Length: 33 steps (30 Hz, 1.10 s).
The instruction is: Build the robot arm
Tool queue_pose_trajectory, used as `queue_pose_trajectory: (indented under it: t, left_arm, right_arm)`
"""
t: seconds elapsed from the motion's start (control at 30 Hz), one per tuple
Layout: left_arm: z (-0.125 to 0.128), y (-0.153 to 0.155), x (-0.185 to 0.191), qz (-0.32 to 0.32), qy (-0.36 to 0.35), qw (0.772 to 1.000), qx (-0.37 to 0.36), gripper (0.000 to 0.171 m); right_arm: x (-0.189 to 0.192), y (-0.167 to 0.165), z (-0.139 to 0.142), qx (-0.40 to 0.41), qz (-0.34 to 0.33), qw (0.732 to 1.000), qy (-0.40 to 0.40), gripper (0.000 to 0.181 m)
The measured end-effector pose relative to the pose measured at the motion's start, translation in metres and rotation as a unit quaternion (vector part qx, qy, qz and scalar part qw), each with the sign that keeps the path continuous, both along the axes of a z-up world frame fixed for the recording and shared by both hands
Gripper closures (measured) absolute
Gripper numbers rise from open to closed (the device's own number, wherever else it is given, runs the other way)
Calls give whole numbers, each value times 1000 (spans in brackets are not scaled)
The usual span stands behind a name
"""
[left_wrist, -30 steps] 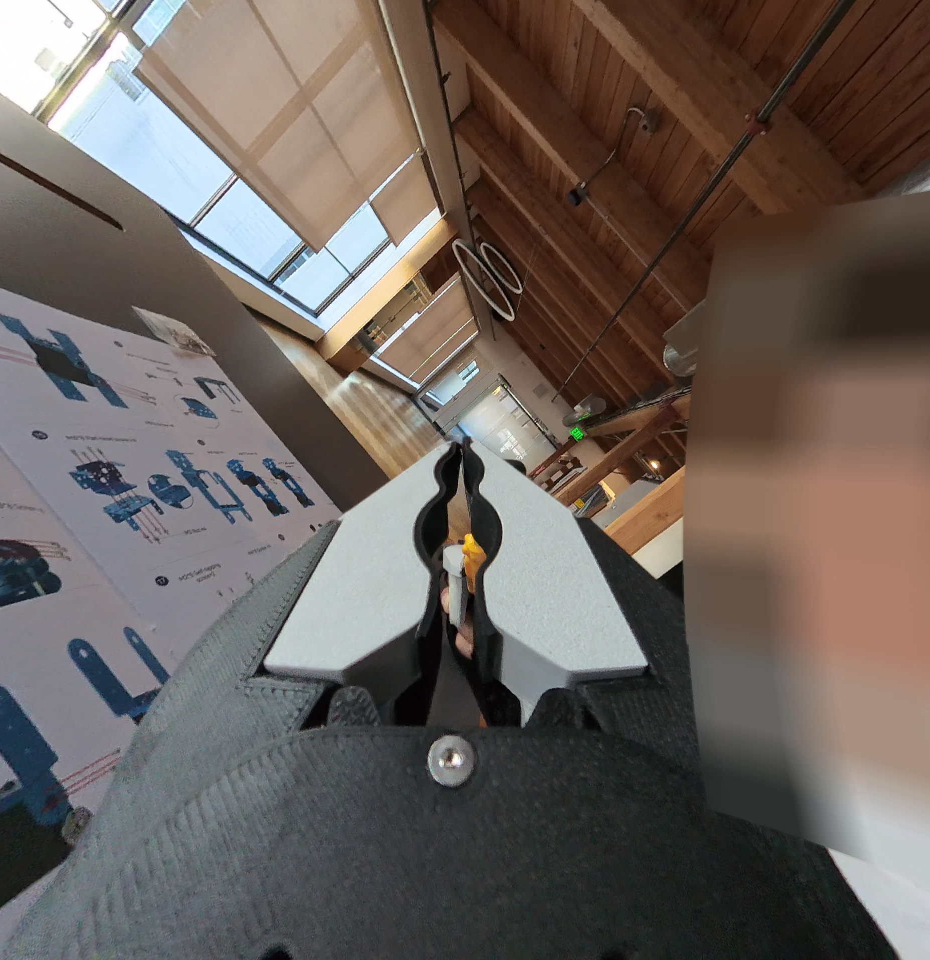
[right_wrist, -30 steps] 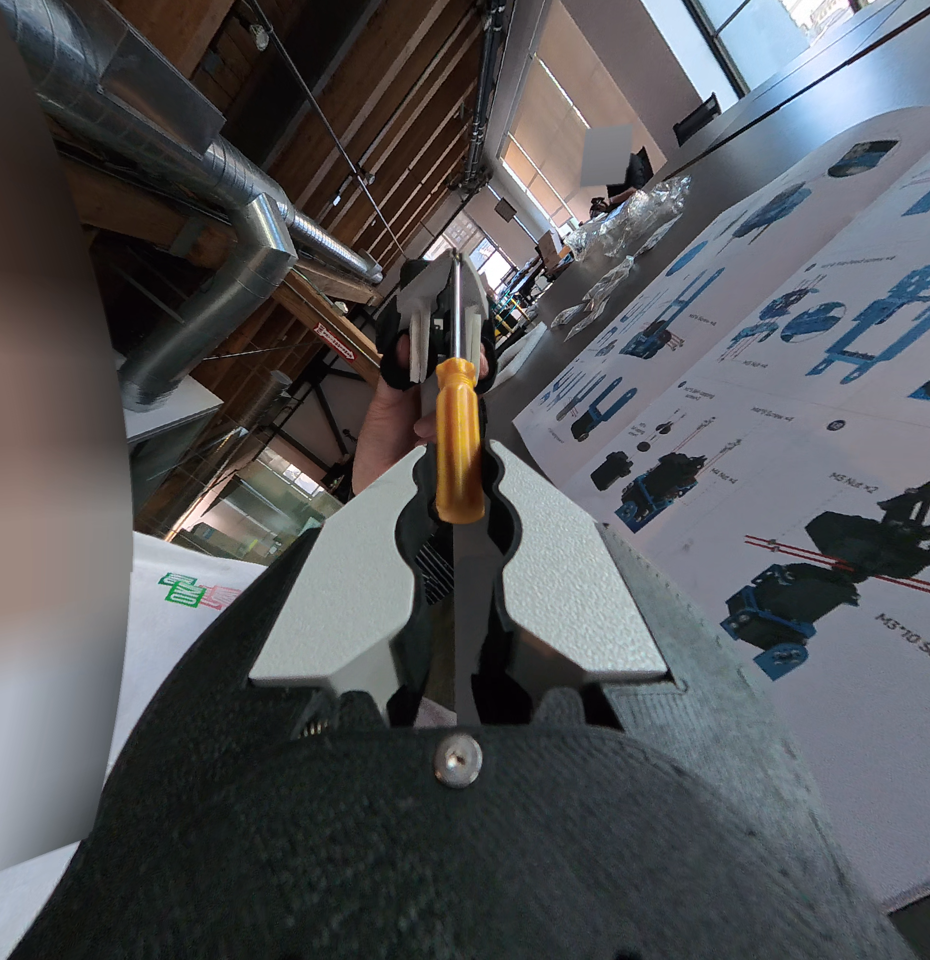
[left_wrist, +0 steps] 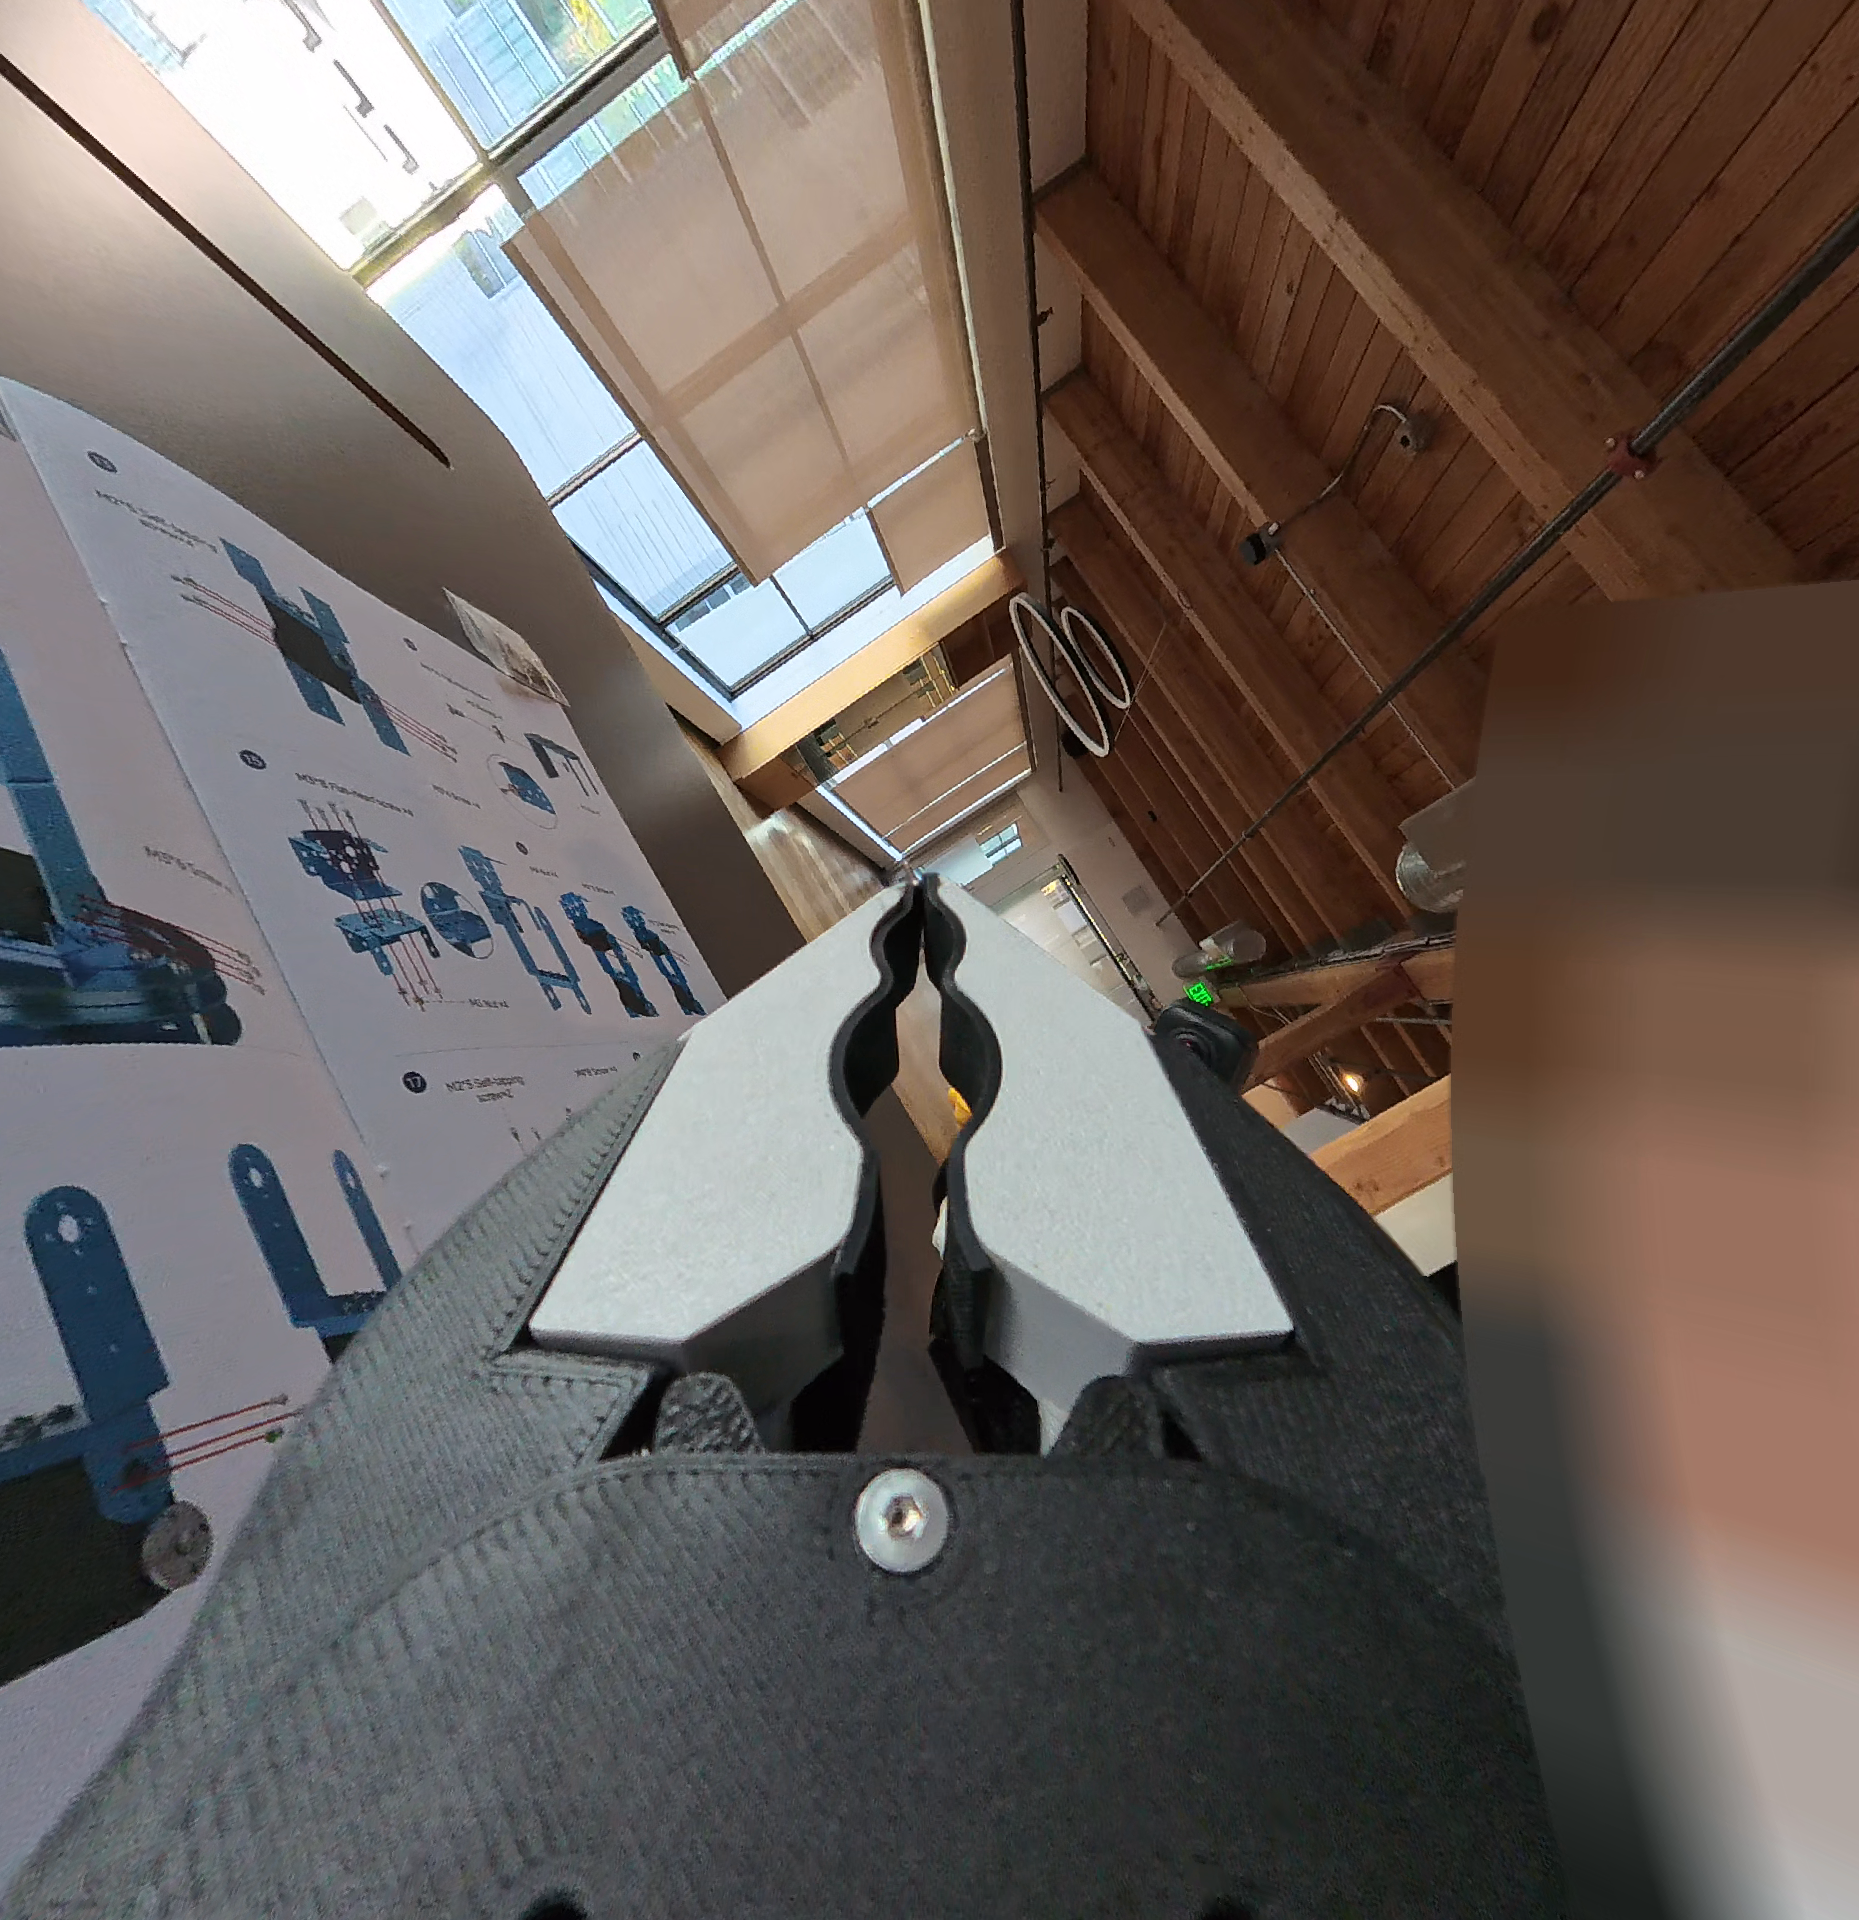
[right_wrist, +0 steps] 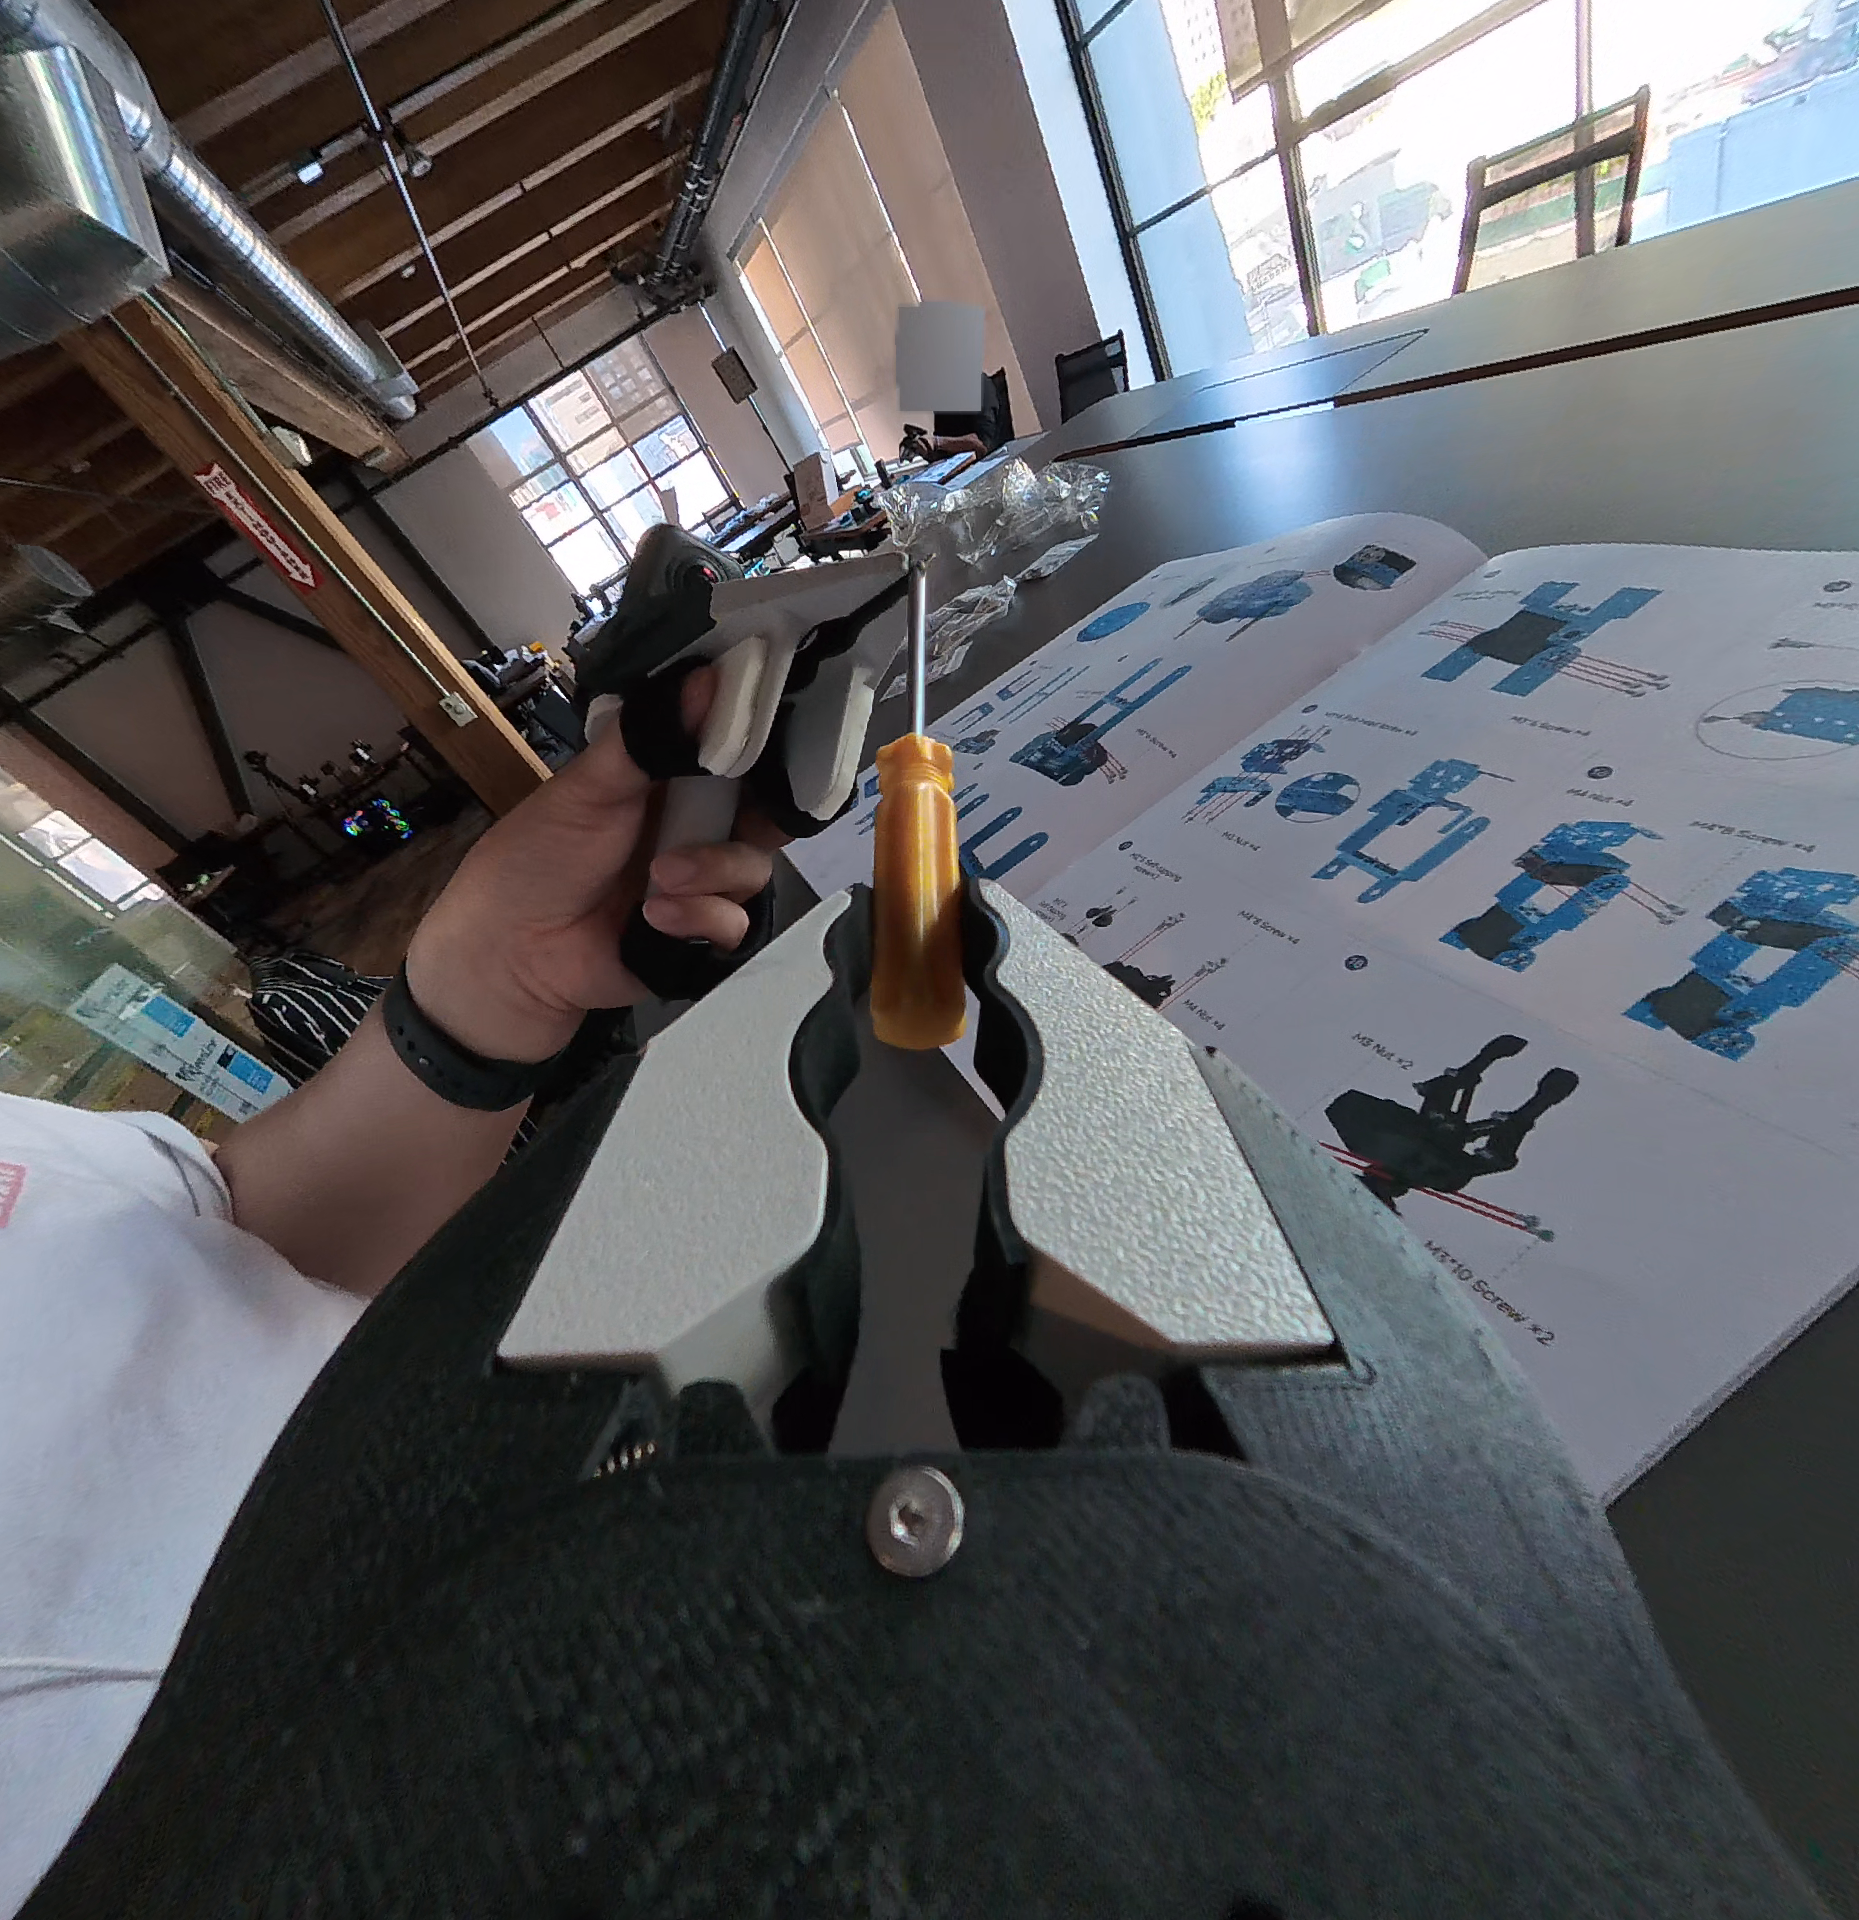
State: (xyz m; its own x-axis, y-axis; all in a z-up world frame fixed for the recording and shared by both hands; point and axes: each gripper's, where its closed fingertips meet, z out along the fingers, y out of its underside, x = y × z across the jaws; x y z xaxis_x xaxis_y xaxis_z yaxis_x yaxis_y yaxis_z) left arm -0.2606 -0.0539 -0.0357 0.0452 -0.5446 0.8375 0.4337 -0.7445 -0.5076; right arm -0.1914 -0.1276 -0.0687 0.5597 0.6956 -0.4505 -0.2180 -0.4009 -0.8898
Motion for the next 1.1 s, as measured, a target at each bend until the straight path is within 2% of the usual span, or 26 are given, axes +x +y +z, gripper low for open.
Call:
queue_pose_trajectory:
  t: [0.27, 0.37, 0.43, 0.53, 0.77, 1.1]
  left_arm:
    - [-4, 4, -9, 15, 26, 999, 20, 171]
    - [-1, -5, -1, -37, 20, 999, 19, 154]
    - [2, -12, 5, -79, 3, 997, 8, 154]
    - [6, -16, 8, -101, -26, 995, -6, 155]
    - [5, -17, 5, -102, -50, 993, -13, 169]
    - [4, -16, 7, -93, -48, 994, -16, 171]
  right_arm:
    - [7, -5, 2, 10, 13, 1000, -7, 166]
    - [9, -7, 4, 16, 21, 1000, -8, 166]
    - [9, -10, 4, 11, 31, 999, 0, 166]
    - [8, -12, 4, 9, 40, 999, 8, 166]
    - [10, -13, 6, 10, 37, 999, 15, 166]
    - [10, -14, 6, 1, 39, 999, 35, 166]
